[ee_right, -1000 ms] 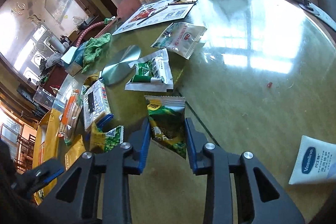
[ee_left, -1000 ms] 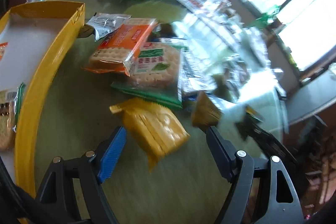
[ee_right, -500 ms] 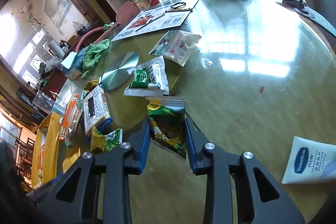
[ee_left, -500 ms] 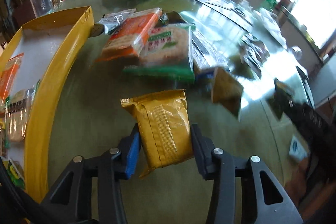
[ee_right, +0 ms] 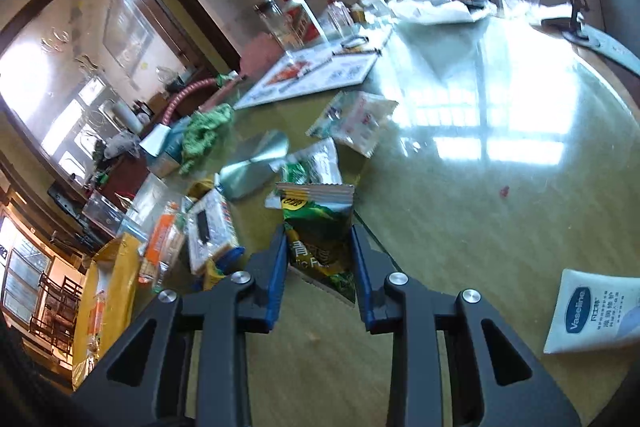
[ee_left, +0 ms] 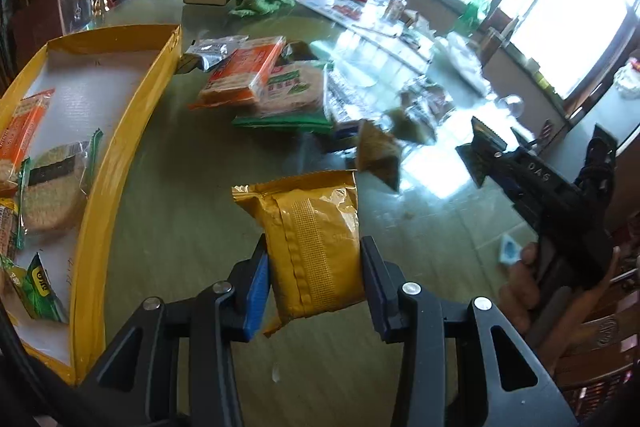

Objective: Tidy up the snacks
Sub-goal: 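Carry both bags over the tray and release them inside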

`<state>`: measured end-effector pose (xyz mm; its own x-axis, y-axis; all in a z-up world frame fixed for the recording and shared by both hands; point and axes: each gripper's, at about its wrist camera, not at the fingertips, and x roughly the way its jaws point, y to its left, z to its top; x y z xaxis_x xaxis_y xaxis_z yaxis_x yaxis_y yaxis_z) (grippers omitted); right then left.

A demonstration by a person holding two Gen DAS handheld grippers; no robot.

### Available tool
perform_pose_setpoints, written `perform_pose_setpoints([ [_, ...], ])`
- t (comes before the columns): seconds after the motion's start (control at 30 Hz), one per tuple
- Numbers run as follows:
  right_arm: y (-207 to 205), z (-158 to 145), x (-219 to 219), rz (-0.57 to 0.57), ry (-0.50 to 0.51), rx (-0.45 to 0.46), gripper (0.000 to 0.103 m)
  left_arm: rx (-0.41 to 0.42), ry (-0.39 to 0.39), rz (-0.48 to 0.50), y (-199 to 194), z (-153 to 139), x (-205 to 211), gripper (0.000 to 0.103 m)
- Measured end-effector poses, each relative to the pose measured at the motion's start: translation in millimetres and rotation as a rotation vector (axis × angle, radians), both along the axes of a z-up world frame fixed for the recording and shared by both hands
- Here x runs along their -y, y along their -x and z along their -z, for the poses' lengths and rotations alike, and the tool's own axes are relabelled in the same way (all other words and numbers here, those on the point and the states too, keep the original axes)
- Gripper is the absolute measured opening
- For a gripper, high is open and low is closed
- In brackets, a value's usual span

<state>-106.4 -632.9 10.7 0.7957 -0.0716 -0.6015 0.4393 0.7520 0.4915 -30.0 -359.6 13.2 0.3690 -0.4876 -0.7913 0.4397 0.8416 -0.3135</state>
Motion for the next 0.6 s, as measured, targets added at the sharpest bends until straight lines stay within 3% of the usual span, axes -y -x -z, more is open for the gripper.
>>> perform_pose_setpoints([
  [0.2, 5.8, -20.4, -21.5, -0.082, 0.053, 0.108, 0.032, 0.059, 0.078, -0.073, 7.4, -30.0, -42.3, 0.042],
  [0.33, 2.6, -32.0, -50.9, -0.251, 0.057, 0.167, 0.032, 0.066, 0.129, -0.147, -1.2, -51.4, -92.7, 0.042],
  [0.5, -6.7, -52.2, -105.4, -0.441, 0.039, 0.152, 0.032, 0.095, 0.140, -0.252, -23.6, -61.4, -150.2, 0.042],
  [0.6, -24.6, -67.2, -150.9, -0.542, 0.065, 0.130, 0.032, 0.070, 0.166, -0.298, -44.7, -54.1, -176.5, 0.042],
])
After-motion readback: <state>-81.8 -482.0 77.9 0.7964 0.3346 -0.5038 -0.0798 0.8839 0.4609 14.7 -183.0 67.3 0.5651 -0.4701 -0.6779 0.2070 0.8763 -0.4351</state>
